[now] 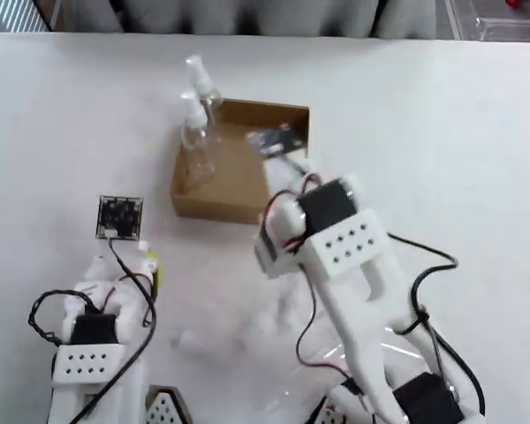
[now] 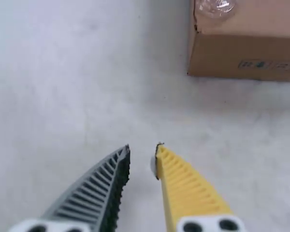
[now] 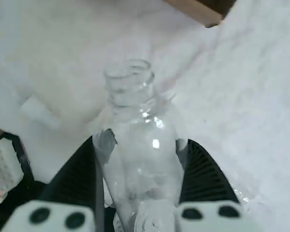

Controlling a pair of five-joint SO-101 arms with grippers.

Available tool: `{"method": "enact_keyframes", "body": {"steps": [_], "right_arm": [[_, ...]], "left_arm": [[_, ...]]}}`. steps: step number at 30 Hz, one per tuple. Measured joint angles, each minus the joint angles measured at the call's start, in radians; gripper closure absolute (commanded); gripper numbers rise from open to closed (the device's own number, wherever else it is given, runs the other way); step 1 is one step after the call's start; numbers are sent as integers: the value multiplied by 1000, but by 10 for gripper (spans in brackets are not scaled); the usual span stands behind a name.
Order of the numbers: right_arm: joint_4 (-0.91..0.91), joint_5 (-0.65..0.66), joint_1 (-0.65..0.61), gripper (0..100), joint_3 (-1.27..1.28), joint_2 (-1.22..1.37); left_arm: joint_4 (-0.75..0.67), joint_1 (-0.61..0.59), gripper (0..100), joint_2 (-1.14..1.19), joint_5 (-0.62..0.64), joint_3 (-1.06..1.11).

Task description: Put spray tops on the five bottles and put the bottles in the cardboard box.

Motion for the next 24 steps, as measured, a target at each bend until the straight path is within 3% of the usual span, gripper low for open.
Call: {"method": "enact_keyframes", "body": {"steps": [7, 14, 24], "right_arm": [[-83, -2, -175, 981, 69, -2], [-258, -11, -192, 978, 158, 48], [-350, -97, -212, 729, 176, 152]], "left_arm": [[0, 0, 906, 0, 0, 0], [0, 0, 906, 0, 0, 0], [0, -3, 905, 0, 0, 0]]}}
